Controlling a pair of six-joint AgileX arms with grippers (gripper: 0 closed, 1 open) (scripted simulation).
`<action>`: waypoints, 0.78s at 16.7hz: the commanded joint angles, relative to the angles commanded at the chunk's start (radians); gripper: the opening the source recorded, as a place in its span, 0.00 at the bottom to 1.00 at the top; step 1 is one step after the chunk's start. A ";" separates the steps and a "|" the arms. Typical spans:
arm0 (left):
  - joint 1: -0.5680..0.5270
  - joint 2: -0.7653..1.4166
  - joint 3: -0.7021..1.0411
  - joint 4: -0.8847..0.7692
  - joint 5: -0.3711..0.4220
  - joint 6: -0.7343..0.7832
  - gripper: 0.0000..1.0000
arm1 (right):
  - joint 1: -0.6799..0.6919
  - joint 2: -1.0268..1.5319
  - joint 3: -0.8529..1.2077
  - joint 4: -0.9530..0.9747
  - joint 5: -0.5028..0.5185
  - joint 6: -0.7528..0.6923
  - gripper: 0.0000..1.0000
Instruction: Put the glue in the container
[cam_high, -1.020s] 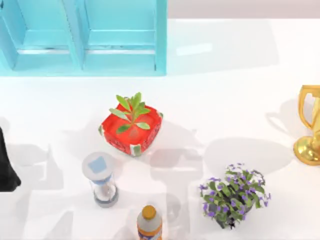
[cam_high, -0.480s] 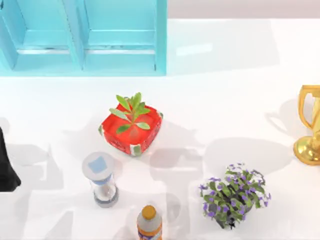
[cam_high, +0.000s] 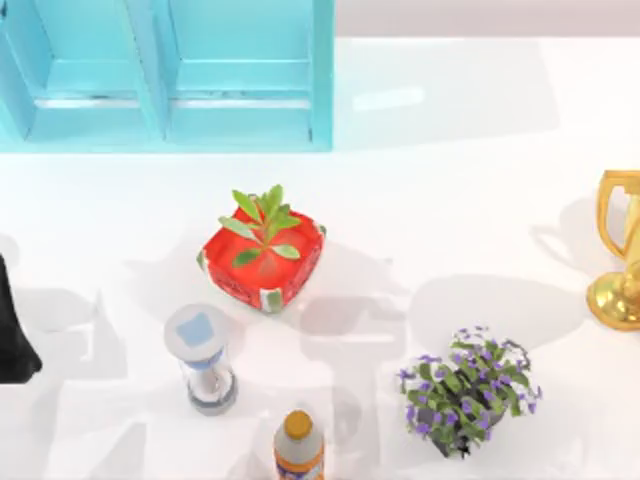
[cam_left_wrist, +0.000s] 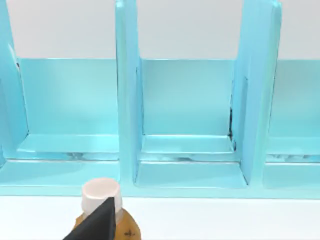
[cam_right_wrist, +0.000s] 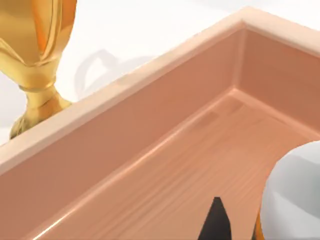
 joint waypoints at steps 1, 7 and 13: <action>0.000 0.000 0.000 0.000 0.000 0.000 1.00 | 0.000 0.000 0.000 0.000 0.000 0.000 0.08; 0.000 0.000 0.000 0.000 0.000 0.000 1.00 | 0.000 0.000 0.000 0.000 0.000 0.000 0.53; 0.000 0.000 0.000 0.000 0.000 0.000 1.00 | 0.000 0.000 0.000 0.000 0.000 0.000 0.98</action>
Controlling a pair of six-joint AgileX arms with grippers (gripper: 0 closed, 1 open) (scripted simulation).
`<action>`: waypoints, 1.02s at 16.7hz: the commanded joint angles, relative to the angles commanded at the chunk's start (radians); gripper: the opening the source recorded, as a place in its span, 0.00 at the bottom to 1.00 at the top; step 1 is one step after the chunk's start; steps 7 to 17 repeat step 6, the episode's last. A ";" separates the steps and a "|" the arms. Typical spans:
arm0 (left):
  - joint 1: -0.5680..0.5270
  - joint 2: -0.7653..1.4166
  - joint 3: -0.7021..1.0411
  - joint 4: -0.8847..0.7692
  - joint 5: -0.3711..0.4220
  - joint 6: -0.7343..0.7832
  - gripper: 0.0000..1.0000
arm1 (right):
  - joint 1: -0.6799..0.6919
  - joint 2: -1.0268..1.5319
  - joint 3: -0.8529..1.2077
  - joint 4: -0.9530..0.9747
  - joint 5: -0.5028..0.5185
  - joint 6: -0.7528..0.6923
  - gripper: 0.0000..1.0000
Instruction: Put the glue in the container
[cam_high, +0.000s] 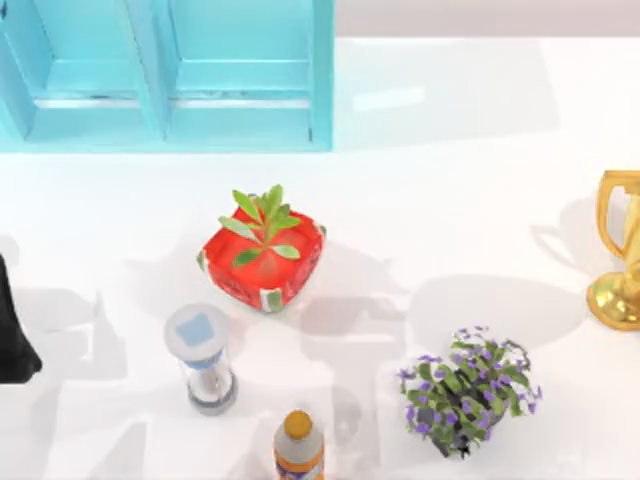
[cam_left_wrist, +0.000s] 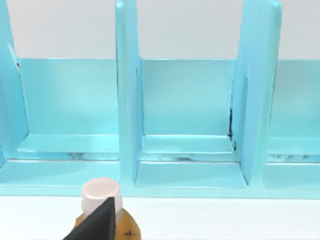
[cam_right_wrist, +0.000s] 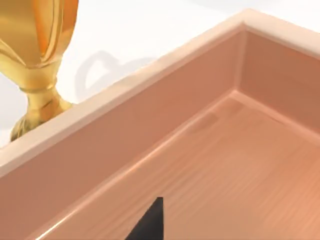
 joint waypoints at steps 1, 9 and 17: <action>0.000 0.000 0.000 0.000 0.000 0.000 1.00 | 0.000 0.000 0.000 0.000 0.000 0.000 1.00; 0.000 0.000 0.000 0.000 0.000 0.000 1.00 | 0.000 0.000 0.000 0.000 0.000 0.000 1.00; 0.000 0.000 0.000 0.000 0.000 0.000 1.00 | 0.000 0.000 0.000 0.000 0.000 0.000 1.00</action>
